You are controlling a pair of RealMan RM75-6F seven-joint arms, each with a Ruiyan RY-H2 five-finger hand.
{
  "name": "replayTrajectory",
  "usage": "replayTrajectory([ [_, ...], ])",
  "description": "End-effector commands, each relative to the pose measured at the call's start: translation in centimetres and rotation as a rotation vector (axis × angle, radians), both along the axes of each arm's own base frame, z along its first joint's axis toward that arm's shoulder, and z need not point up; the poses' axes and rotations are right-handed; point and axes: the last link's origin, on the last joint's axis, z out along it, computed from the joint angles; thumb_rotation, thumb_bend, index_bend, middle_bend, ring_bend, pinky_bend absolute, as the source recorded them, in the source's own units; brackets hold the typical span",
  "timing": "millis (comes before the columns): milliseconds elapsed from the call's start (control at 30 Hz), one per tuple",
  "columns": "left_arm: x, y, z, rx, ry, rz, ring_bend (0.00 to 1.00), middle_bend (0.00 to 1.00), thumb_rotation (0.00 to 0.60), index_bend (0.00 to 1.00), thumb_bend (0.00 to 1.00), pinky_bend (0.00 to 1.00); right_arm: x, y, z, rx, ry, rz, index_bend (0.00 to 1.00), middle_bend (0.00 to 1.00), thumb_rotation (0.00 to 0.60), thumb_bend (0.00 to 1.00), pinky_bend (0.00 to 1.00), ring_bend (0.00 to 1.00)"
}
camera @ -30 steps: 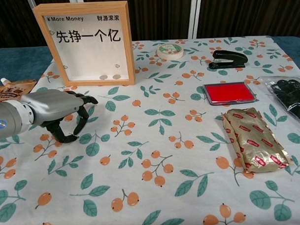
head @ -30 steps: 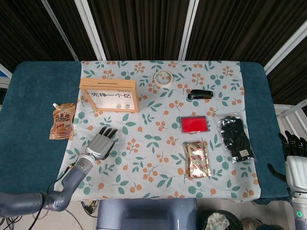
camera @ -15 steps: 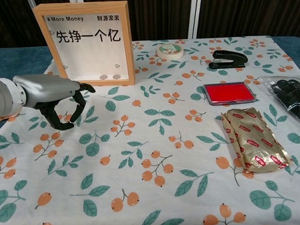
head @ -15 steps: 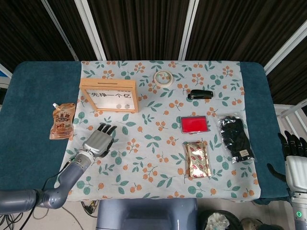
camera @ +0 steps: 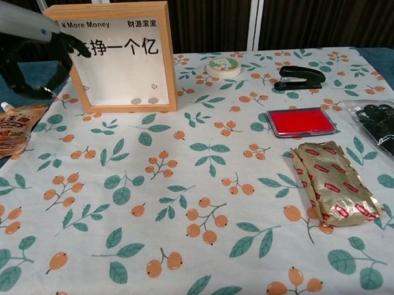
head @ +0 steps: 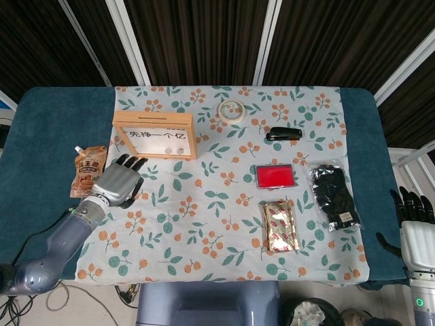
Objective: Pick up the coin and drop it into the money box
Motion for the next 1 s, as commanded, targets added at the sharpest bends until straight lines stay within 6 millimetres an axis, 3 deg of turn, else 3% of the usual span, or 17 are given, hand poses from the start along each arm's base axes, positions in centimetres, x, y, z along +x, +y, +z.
replayTrajectory([
  [33, 1.8, 0.5, 2.9, 0.017, -0.027, 0.018, 0.0, 0.02, 0.6, 0.66, 0.59, 0.0, -0.1, -0.1, -0.1, 0.001, 0.004, -0.005, 0.0, 0.0, 0.6, 0.3, 0.0, 0.0],
  [367, 3.9, 2.9, 8.0, 0.067, -0.06, 0.088, 0.0, 0.04, 0.6, 0.68, 0.58, 0.0, -0.6, -0.3, -0.2, -0.009, 0.009, -0.026, 0.0, 0.0, 0.6, 0.3, 0.0, 0.0],
  [600, 5.0, 6.5, 10.5, 0.096, -0.094, 0.161, 0.0, 0.04, 0.6, 0.7, 0.58, 0.0, -1.1, -0.5, -0.3, -0.013, 0.028, -0.043, 0.0, 0.0, 0.6, 0.3, 0.0, 0.0],
  [1000, 5.3, 12.1, 9.8, 0.065, -0.121, 0.287, 0.0, 0.04, 0.6, 0.71, 0.6, 0.0, -1.5, -0.7, -0.5, -0.031, 0.073, -0.062, 0.0, 0.0, 0.6, 0.3, 0.0, 0.0],
])
